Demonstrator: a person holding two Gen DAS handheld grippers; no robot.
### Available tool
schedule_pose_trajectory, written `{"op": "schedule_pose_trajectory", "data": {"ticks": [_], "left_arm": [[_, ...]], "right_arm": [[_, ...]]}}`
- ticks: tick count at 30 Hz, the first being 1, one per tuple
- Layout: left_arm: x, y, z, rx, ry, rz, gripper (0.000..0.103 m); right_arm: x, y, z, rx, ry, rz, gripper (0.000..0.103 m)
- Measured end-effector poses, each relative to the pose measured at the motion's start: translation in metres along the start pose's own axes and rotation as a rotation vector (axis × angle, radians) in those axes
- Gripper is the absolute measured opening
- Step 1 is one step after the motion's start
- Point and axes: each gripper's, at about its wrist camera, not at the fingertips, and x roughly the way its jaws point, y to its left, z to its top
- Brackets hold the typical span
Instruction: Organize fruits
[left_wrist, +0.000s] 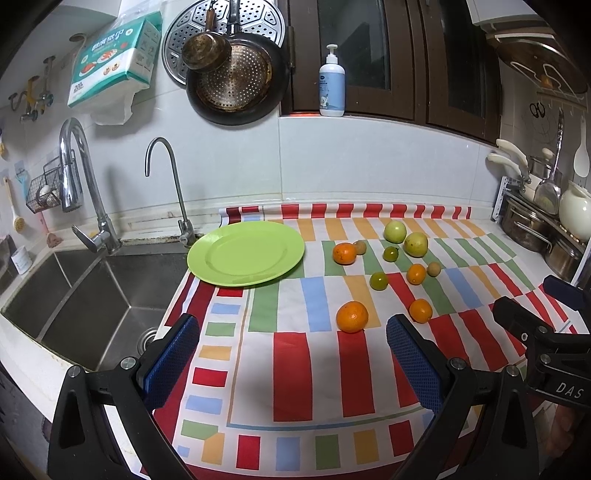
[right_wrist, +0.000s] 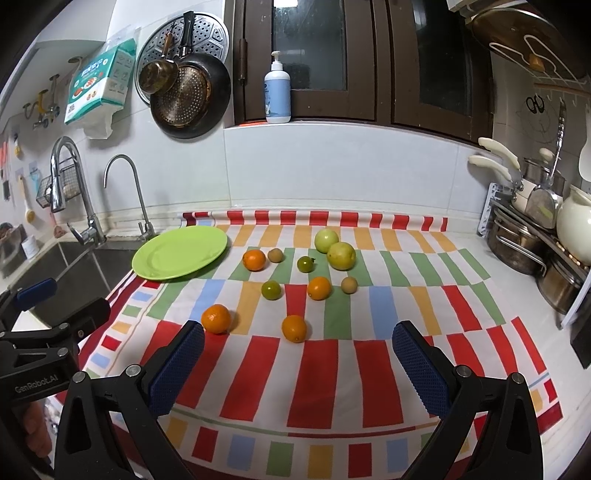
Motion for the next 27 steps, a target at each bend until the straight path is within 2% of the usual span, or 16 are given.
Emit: {"op": "schedule_pose_trajectory", "data": {"ticks": [16, 22, 27], "left_arm": [[0.022, -0.004, 0.005, 0.017, 0.040, -0.005, 0.103], [0.034, -0.011, 0.011, 0.066, 0.045, -0.025, 0.103], [0.053, -0.017, 0.016, 0.094, 0.071, -0.059, 0.093]], "right_arm": [[0.018, -0.001, 0.004, -0.006, 0.027, 0.004, 0.102], [0.035, -0.001, 0.011, -0.038, 0.039, 0.009, 0.102], [0.058, -0.004, 0.014, -0.038, 0.086, 0.038, 0.100]]}}
